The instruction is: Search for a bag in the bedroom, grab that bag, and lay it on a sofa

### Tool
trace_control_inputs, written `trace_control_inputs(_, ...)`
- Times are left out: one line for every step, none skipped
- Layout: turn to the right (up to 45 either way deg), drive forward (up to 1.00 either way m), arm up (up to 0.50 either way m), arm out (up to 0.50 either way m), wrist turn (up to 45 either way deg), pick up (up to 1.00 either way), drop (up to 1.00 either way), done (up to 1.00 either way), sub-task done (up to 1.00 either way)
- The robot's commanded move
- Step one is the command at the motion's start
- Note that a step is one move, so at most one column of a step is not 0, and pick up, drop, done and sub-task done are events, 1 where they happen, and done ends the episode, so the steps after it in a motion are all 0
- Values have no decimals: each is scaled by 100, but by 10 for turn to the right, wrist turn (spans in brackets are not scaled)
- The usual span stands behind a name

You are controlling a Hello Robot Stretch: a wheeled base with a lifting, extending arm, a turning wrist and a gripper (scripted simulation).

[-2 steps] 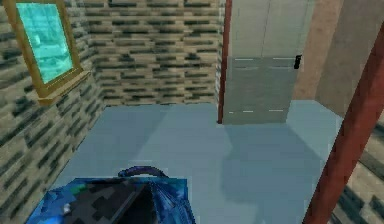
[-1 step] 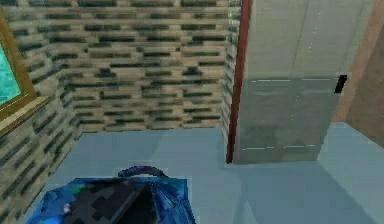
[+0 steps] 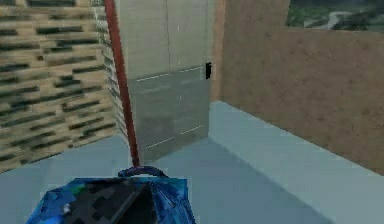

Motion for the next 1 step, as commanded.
trace_control_inputs(0,45,0,0,0,0,0,0,0)
